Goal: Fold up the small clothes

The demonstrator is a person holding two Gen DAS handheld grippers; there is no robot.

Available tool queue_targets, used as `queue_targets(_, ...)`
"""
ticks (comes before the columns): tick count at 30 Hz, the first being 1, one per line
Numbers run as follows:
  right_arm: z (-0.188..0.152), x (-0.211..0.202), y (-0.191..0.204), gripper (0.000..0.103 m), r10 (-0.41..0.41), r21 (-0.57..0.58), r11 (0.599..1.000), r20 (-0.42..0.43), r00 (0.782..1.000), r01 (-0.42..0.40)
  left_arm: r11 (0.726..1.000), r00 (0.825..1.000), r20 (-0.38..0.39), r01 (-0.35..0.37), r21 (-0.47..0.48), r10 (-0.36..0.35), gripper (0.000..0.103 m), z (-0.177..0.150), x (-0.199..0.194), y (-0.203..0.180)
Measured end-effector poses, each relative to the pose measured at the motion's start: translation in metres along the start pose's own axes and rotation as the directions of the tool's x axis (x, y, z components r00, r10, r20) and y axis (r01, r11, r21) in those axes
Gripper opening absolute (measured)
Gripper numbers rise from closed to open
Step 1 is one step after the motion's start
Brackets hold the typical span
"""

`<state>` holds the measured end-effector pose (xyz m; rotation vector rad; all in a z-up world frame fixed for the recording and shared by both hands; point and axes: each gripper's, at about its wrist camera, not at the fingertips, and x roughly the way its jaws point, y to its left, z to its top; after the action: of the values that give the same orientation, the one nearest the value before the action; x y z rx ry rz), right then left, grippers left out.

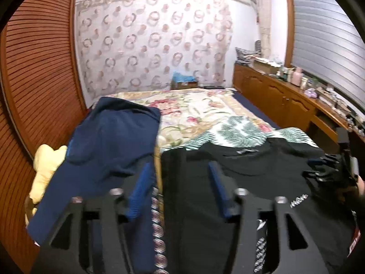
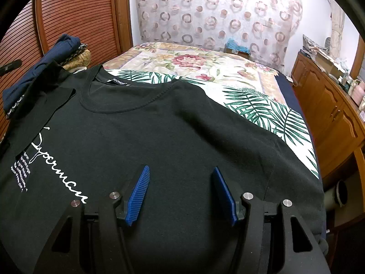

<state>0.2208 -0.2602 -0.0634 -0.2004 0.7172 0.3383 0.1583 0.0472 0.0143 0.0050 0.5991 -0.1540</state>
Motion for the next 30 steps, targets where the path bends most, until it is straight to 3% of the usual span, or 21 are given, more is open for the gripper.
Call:
queue_targets(3,0.0,0.0,0.0,0.061,-0.001,0.0,1.0,0.0,1.0,0.001,1.0,1.0,0.014,0.028,-0.001,-0.028,0.077,-0.009,-0.007,-0.009)
queue_targets(20,-0.001,-0.001,-0.001,0.069,-0.011,0.02,1.0,-0.009,1.0,0.012,0.997,0.997,-0.013,0.071,-0.004,-0.071,0.078,-0.052,-0.017,-0.045)
queue_targets(30,-0.042,-0.071,-0.038,0.069,-0.059,0.108,0.993,0.071,0.996,0.051,0.995,0.993,-0.078,0.093,0.048,-0.089,0.078,-0.069,-0.003,-0.07)
